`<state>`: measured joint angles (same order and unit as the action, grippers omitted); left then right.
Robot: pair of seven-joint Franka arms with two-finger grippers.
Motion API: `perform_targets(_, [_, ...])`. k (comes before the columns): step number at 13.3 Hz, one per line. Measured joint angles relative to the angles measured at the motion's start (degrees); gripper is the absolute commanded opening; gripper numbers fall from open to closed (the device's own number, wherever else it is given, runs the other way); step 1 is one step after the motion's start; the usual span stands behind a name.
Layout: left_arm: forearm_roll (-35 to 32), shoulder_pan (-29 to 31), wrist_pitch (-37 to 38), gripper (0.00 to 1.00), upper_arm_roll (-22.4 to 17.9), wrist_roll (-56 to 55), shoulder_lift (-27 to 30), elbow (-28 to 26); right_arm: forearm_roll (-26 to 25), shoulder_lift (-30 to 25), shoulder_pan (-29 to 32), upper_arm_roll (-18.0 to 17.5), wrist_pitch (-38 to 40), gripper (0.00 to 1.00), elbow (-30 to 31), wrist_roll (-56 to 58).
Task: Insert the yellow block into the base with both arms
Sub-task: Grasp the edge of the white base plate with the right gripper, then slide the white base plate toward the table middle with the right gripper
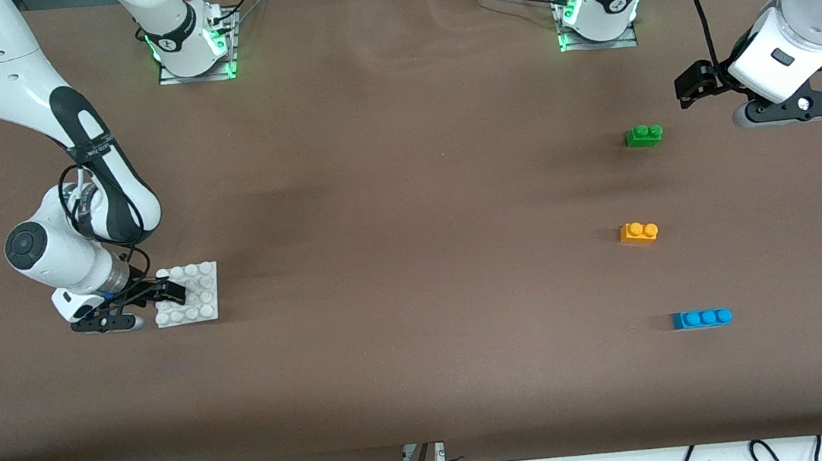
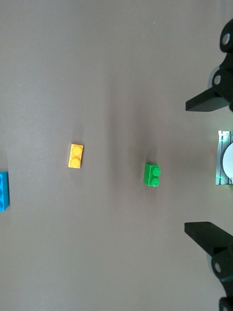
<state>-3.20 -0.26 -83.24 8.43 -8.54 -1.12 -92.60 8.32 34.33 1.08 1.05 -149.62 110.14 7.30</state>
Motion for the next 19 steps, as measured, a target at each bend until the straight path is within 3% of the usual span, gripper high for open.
perform_targets(1, [0.09,-0.04,0.0,1.0,0.01,0.0,-0.12,0.0,0.1,0.22,0.0,-0.06,-0.29,0.67,-0.01,0.25])
perform_targets(10, [2.41,-0.39,-0.63,1.0,0.08,-1.13,-2.72,0.26,0.74,0.32,0.01,-0.25,-0.56,0.67,-0.11,0.5])
perform_targets(15, [2.41,-0.55,-1.33,1.0,0.11,-1.13,-6.54,5.34,0.84,0.57,-0.37,-0.92,-2.25,0.68,-0.09,0.19])
perform_targets(19, [2.41,-0.58,-1.33,1.0,0.14,-1.13,-7.21,6.02,0.97,0.89,-3.24,-1.4,-4.07,0.68,-0.09,-3.77])
